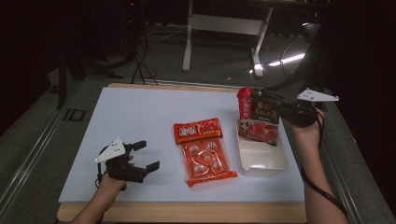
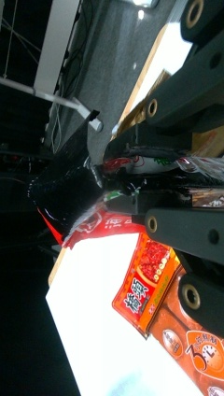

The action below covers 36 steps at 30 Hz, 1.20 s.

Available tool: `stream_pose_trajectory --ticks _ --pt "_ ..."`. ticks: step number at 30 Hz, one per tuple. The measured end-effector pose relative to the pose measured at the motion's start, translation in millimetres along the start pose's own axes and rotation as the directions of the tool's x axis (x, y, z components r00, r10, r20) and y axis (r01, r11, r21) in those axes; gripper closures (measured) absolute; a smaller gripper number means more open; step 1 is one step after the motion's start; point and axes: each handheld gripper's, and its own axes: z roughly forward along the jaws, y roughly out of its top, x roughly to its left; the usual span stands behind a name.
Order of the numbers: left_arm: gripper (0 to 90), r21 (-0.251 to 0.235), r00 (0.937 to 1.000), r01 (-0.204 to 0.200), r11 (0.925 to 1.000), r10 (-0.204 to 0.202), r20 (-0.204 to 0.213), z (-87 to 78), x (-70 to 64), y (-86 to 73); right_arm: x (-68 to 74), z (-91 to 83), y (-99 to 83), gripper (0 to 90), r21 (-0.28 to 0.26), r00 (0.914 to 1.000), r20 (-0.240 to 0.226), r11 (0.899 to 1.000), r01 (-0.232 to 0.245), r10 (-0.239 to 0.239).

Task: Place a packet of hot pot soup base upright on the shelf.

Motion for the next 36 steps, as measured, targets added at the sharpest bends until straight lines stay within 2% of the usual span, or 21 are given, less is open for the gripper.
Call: stream_pose_trajectory --ticks 8,18,22,24,26,31,36 --pt "2.4 0.004 0.9999 0.008 1.0 -0.008 0.006 0.8 0.8 -1.8 4.9 8.4 -7.9 75.1 0.006 0.9997 -0.024 1.0 -0.006 0.006" --pt "2.4 0.005 0.9999 0.01 0.9999 -0.01 0.008 1.2 1.0 -2.6 1.8 3.8 -19.5 74.2 -0.02 0.9991 -0.027 0.999 -0.033 0.033" --pt "2.4 0.007 0.9999 0.012 0.9999 -0.012 0.01 1.9 1.4 -3.0 0.3 4.2 -32.5 73.7 0.005 0.9987 -0.019 0.999 -0.047 0.047" --pt "2.4 0.008 0.9999 0.009 0.9999 -0.009 0.013 2.4 1.2 -3.1 -3.5 0.5 -39.7 73.5 -0.016 0.9972 -0.026 0.997 -0.07 0.07" --pt "2.4 0.009 0.9998 0.011 0.9999 -0.012 0.015 3.1 1.1 -3.2 -5.3 -2.8 -45.3 73.4 -0.019 0.9975 -0.015 0.997 -0.069 0.069" --pt "2.4 0.013 0.9999 -0.001 0.9999 0.0 0.014 3.5 0.4 -2.8 -11.0 -10.4 -55.2 72.6 -0.002 0.9969 0.004 0.997 -0.079 0.079" --pt "2.4 0.016 0.9998 -0.012 0.9998 0.011 0.014 3.3 0.5 -2.6 -16.2 -13.8 -60.5 70.3 -0.002 0.9937 -0.005 0.994 -0.112 0.112"
